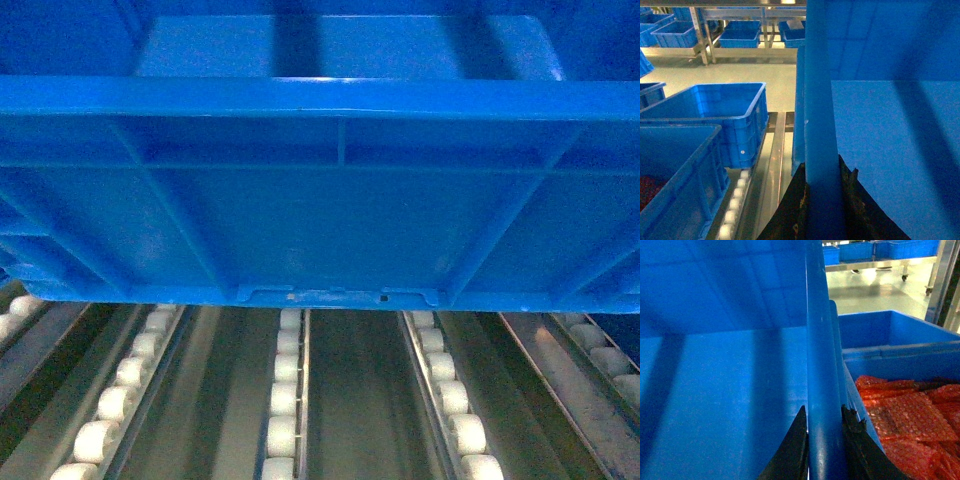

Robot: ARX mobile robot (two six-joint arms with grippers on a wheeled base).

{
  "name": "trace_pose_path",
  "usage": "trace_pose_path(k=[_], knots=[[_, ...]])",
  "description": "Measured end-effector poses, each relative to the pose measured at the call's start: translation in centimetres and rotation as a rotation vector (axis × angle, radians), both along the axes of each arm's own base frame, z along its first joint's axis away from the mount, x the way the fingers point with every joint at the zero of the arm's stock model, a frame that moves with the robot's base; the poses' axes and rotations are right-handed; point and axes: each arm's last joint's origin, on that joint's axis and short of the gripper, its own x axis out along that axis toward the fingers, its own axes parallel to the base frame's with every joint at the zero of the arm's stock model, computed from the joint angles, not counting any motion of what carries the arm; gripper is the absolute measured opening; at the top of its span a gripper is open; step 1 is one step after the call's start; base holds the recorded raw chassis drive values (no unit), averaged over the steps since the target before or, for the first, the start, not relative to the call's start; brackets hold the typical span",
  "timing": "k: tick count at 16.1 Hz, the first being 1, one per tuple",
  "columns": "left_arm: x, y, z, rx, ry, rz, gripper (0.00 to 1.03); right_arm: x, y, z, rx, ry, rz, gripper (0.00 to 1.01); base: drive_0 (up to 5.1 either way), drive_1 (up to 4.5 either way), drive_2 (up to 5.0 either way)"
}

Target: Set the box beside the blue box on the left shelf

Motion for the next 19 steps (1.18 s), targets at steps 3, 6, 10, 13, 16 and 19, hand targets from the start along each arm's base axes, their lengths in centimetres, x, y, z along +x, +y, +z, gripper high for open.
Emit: trace_pose_path(k=[3,6,10,13,16,19], knots=[[-0.1,-0.2,-0.2,0.018,0.166,0.055,0.11,-0.1,0.5,-0.3,-0.07,0.185,-0.024,0.11,0.0,0.0,0.0],[0.2,0.4,-0.9,0.026,0.213,0.079,0.11,0.0,0.8,-1.1,-0.072,0.241,0.0,0.11,0.0,0.0,0.0],[0.6,1.7,-2.4,0.043,0.322,0.12,0.11,0.6,1.9,-2.7,-0.071,0.349,0.064,0.11,0.0,0.0,0.0],[0.6,2.3,-5.1,0.049,0.425,0.139,0.11,0.9,2.7,-4.1,-0.077,0.425,0.094,0.11,0.0,0.0,0.0],[1.5,3.1,-7.7,0.065,0.524,0.145,0.11,1.2,3.9,-6.3,-0.05,0.538,0.103,0.13,0.0,0.0,0.0],[1.6,3.2,-7.6,0.074,0.507,0.171,0.2,1.1,3.9,-6.3,-0.067,0.545,0.13,0.28,0.0,0.0,0.0]])
